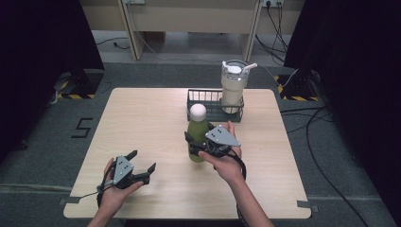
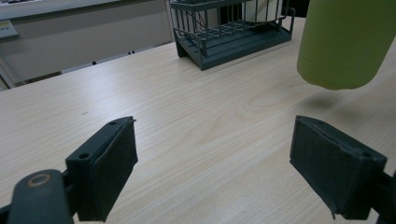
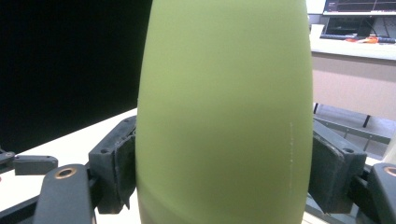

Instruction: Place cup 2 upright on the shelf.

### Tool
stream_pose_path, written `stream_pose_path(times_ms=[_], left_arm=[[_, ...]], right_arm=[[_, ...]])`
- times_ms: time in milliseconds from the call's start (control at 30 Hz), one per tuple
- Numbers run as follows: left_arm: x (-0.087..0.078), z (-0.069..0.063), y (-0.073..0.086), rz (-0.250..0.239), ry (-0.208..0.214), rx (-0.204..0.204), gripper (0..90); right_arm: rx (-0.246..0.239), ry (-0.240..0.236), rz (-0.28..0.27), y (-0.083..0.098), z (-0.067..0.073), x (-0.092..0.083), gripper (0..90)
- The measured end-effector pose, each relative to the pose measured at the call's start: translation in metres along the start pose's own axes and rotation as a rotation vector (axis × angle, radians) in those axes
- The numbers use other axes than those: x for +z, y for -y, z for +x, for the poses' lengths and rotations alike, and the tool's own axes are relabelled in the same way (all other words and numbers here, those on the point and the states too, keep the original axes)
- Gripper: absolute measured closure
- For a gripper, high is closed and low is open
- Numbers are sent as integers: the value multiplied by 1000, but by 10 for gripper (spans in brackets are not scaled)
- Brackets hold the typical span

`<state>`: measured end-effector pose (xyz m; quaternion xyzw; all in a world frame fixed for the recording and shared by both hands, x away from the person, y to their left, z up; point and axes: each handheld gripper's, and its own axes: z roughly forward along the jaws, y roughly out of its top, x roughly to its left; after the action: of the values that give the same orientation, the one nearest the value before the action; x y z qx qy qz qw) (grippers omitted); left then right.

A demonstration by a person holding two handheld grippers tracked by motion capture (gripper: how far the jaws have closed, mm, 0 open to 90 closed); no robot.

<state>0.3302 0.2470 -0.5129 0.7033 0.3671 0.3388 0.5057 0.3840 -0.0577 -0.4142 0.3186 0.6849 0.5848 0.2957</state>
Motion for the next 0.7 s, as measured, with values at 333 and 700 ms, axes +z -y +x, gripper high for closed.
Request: stream_pose_path(times_ms=[333, 700], left_arm=[[0, 0, 0, 1, 2, -1, 139], [1, 0, 0, 1, 2, -3, 139]], right_arm=[[11, 32, -8, -4, -9, 4, 234], [10, 74, -14, -10, -22, 10, 234]])
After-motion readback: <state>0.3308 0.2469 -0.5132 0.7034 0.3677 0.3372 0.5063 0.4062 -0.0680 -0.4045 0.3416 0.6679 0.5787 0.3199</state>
